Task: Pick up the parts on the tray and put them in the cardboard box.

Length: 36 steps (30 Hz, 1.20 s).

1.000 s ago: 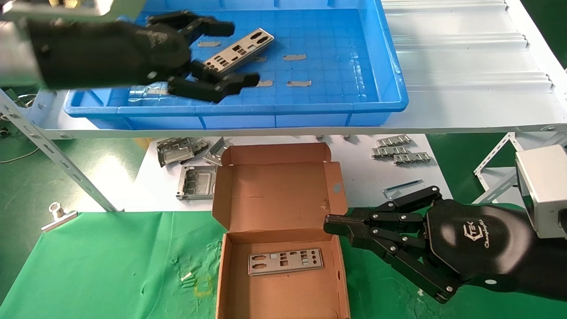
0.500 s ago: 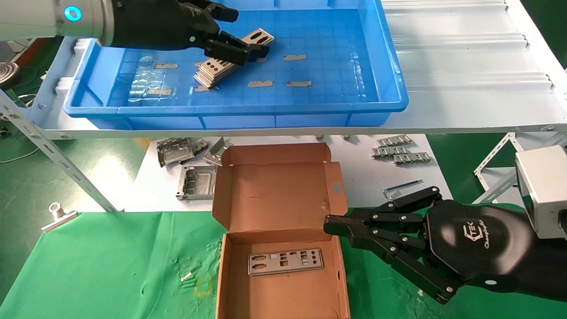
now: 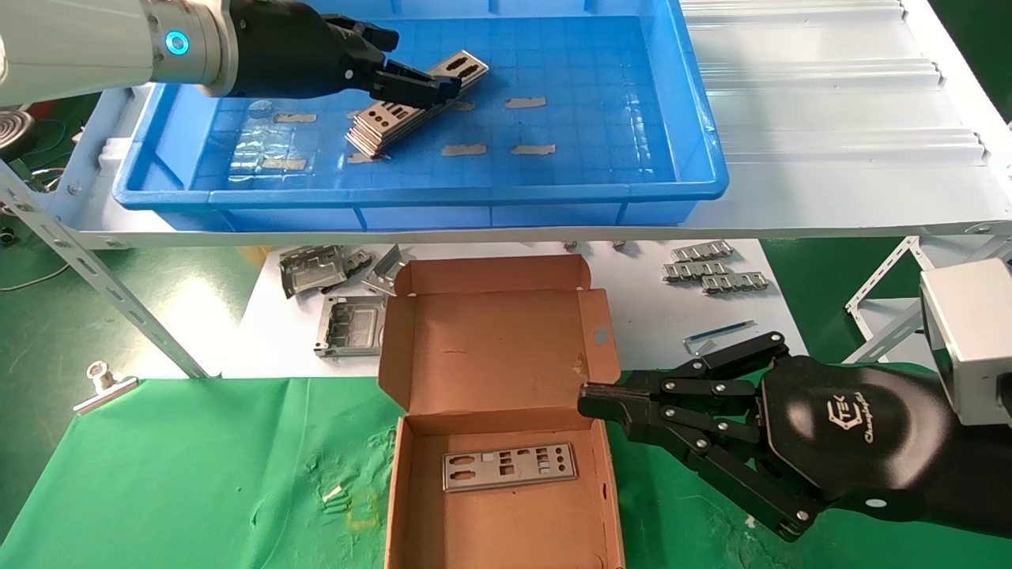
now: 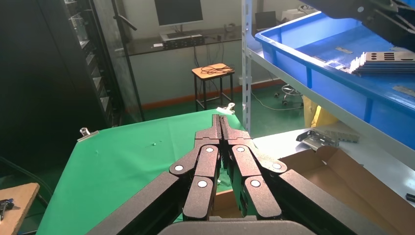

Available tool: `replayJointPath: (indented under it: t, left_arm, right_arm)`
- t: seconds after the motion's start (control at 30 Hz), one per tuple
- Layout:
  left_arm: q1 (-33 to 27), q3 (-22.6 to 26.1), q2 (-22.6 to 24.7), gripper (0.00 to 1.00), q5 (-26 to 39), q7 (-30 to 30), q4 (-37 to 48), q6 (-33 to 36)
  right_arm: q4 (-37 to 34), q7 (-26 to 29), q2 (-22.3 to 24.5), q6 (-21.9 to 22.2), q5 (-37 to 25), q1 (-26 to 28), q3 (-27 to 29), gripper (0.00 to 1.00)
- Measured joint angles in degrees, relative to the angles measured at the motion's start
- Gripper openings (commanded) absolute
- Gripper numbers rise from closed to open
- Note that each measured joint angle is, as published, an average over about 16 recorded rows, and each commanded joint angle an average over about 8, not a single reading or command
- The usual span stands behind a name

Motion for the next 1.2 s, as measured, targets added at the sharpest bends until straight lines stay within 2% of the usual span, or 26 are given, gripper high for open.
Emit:
replayJointPath:
  t: [0.07,0.13,0.17,0.33,0.4,0.43,1.2]
  left_arm:
    - [0.1,0.0,0.1,0.99,0.0,-0.3,0.3,0.0]
    - [0.2,0.0,0.1,0.87,0.0,-0.5,0.4,0.1]
    - [0.3,0.1,0.1,0.77,0.0,-0.5,0.5,0.2]
    - [0.5,0.2,0.0,0.15,0.1,-0.6,0.5,0.5]
    - [0.5,0.2,0.0,0.03,0.1,-0.5,0.5,0.6]
    - [0.6,0.2,0.0,0.00,0.0,-0.4,0.5,0.7]
    - [0.9,0.2,0.1,0.00,-0.2,0.8,0.3,1.2]
  right_arm:
    - [0.0,0.0,0.0,0.0,0.0,0.0,0.0,0.00]
    - [0.0,0.0,0.0,0.0,0.0,0.0,0.0,0.00]
    - [0.0,0.0,0.0,0.0,0.0,0.0,0.0,0.00]
    - [0.0,0.0,0.0,0.0,0.0,0.0,0.0,0.00]
    - [0.0,0.0,0.0,0.0,0.0,0.0,0.0,0.00]
    - [0.0,0.0,0.0,0.0,0.0,0.0,0.0,0.00]
    - [0.0,0.0,0.0,0.0,0.0,0.0,0.0,0.00]
